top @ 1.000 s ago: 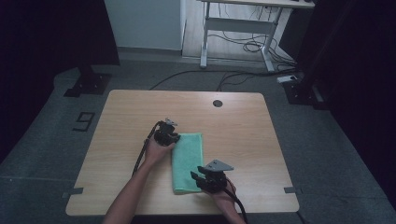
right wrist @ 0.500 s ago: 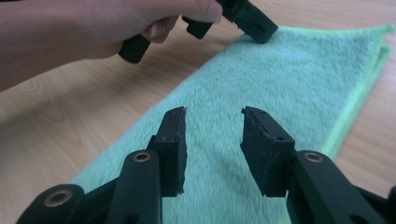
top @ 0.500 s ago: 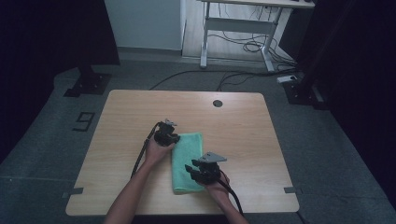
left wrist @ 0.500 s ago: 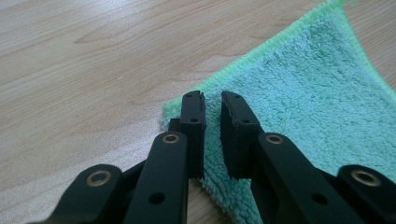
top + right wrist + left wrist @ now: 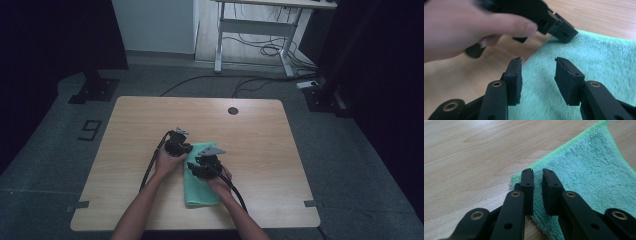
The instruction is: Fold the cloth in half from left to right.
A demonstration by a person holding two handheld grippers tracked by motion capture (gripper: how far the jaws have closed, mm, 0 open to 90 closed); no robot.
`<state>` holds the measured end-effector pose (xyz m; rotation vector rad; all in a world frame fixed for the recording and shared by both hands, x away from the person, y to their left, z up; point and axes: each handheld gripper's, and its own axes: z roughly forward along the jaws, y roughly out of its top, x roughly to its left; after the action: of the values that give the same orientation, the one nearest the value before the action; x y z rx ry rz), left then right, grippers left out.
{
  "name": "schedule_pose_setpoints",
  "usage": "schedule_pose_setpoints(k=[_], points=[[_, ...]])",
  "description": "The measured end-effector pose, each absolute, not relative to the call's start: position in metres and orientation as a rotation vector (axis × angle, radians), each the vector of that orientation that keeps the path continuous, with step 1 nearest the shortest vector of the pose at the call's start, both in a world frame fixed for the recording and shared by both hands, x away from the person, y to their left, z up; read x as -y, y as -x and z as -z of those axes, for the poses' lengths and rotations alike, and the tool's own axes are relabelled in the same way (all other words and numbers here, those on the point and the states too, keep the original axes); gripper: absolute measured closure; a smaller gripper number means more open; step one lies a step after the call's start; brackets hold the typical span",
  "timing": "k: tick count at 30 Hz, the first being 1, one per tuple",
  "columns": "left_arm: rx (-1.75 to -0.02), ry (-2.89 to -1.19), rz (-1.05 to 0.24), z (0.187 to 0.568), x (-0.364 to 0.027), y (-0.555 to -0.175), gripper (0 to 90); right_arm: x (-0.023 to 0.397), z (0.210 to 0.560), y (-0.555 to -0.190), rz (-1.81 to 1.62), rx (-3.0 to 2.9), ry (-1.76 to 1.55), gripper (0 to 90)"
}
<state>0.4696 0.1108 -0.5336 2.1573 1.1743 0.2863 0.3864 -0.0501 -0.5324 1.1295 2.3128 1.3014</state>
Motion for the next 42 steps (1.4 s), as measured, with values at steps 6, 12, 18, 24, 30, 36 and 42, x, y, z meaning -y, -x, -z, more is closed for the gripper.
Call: schedule_pose_setpoints(k=[6,12,18,24,30,36,42], points=[[-1.175,-2.154,-0.283,0.534,-0.111,-0.470,80.0,0.040,0.536,-0.401,-1.276,-2.317,-1.145,56.1],[-1.177,-2.150,-0.282,0.534,-0.112,-0.470,80.3,0.028,0.543,-0.405,-1.204,-2.344,-1.131,55.8],[-1.174,-2.155,-0.287,0.534,-0.111,-0.470,80.5,0.027,0.548,-0.404,-1.172,-2.354,-1.122,56.0],[-1.175,-2.150,-0.292,0.534,-0.111,-0.470,81.0,0.027,0.549,-0.393,-1.146,-2.370,-1.068,55.5],[-1.178,-2.147,-0.296,0.534,-0.111,-0.469,81.2,0.028,0.549,-0.382,-1.151,-2.387,-1.028,55.1],[-1.179,-2.146,-0.293,0.535,-0.111,-0.470,81.4,0.030,0.549,-0.368,-1.159,-2.416,-0.977,55.1],[-1.180,-2.146,-0.291,0.535,-0.111,-0.470,81.6,0.034,0.549,-0.348,-1.164,-2.448,-0.934,55.0]])
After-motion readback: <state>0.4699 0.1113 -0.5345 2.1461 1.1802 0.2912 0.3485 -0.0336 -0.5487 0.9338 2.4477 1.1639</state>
